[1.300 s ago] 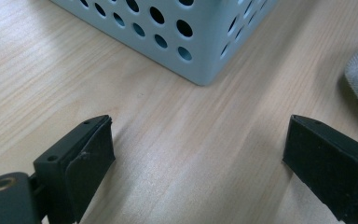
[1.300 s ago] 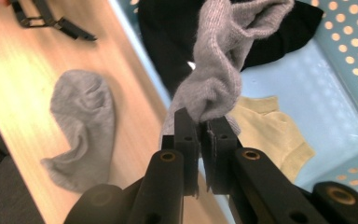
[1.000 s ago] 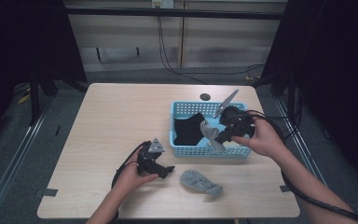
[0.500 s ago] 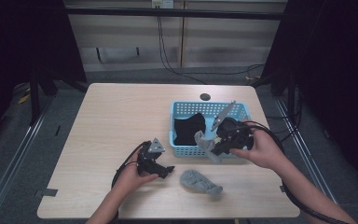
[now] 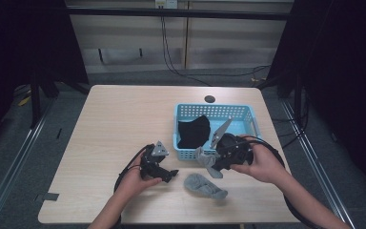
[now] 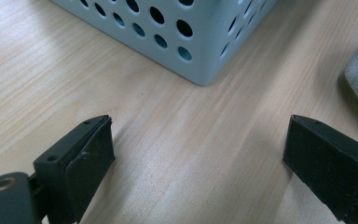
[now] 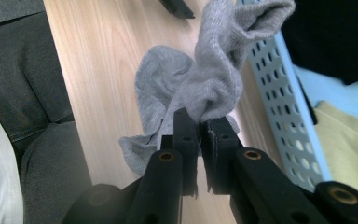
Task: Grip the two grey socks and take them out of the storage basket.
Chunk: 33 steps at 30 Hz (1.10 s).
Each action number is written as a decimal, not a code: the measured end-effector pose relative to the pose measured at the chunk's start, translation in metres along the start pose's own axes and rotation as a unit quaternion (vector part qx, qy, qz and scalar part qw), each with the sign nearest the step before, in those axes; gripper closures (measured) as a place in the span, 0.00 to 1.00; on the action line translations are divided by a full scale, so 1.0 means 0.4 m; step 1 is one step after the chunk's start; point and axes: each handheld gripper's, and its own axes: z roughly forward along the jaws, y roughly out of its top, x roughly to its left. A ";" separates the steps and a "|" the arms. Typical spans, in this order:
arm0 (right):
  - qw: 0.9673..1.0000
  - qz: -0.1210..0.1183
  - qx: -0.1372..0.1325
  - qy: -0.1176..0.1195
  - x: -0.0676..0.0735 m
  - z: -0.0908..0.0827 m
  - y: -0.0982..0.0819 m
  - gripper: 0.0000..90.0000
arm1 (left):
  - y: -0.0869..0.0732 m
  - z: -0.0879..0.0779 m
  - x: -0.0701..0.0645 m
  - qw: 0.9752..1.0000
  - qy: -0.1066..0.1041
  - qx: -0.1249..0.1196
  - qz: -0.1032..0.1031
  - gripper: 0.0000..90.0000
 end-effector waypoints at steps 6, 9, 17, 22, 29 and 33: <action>1.000 -0.006 0.007 0.005 0.006 0.029 -0.001 0.94 | 0.000 -0.001 0.001 1.000 0.000 0.003 0.005 0.09; 1.000 -0.007 0.013 0.005 0.010 0.049 -0.001 0.94 | 0.000 -0.001 0.002 1.000 0.000 0.004 0.005 0.09; 1.000 0.010 0.020 0.014 -0.005 0.100 -0.007 0.94 | 0.000 -0.001 0.001 1.000 0.000 0.003 0.004 0.09; 1.000 0.013 0.023 0.014 -0.013 0.118 -0.004 0.94 | 0.000 -0.001 0.001 1.000 0.000 0.004 0.004 0.09; 0.999 0.011 0.029 0.011 -0.018 0.133 0.000 0.94 | 0.000 -0.001 0.001 1.000 0.000 0.004 0.005 0.09; 0.999 0.011 0.034 0.006 -0.021 0.142 0.003 0.94 | 0.000 -0.001 0.001 1.000 0.000 0.004 0.005 0.09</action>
